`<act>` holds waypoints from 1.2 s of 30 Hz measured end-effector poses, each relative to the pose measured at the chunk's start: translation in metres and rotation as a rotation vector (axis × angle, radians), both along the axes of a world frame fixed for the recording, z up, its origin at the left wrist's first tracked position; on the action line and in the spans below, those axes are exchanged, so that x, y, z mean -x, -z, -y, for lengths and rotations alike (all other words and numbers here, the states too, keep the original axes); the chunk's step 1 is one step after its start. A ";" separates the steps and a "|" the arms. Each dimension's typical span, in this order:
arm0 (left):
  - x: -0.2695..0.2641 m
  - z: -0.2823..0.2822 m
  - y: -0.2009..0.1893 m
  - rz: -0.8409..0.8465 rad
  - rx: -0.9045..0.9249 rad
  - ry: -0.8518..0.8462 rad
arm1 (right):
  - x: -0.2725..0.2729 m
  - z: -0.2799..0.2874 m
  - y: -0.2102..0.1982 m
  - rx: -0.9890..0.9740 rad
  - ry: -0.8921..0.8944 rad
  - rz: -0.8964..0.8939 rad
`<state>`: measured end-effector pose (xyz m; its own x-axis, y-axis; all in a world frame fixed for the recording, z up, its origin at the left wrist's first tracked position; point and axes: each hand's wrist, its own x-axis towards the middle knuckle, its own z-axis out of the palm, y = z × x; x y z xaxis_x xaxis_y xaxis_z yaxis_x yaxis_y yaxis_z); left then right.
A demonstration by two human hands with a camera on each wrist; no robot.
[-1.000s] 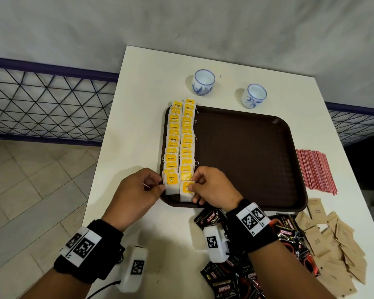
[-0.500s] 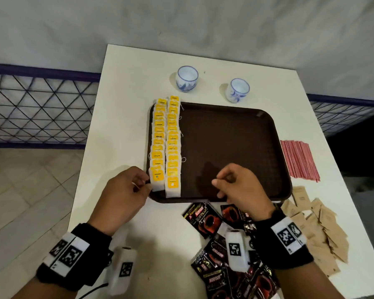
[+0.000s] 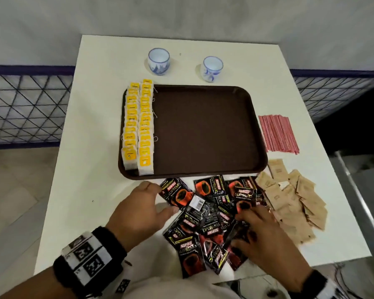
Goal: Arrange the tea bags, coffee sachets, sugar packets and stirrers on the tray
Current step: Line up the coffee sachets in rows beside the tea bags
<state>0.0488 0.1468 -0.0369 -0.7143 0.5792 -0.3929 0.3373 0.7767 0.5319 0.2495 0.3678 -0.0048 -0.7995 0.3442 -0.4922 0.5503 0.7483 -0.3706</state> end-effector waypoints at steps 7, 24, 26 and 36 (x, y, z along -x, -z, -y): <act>-0.013 -0.032 0.013 -0.083 0.082 -0.131 | 0.009 0.008 0.027 -0.036 -0.112 -0.060; -0.016 -0.057 0.005 0.283 -0.165 -0.146 | 0.029 -0.012 0.024 0.255 -0.035 -0.049; -0.017 -0.058 0.002 0.393 -0.193 -0.118 | 0.033 -0.011 0.026 0.257 -0.011 -0.043; -0.016 -0.059 0.007 0.492 -0.173 0.109 | 0.038 -0.012 0.035 0.335 0.106 -0.144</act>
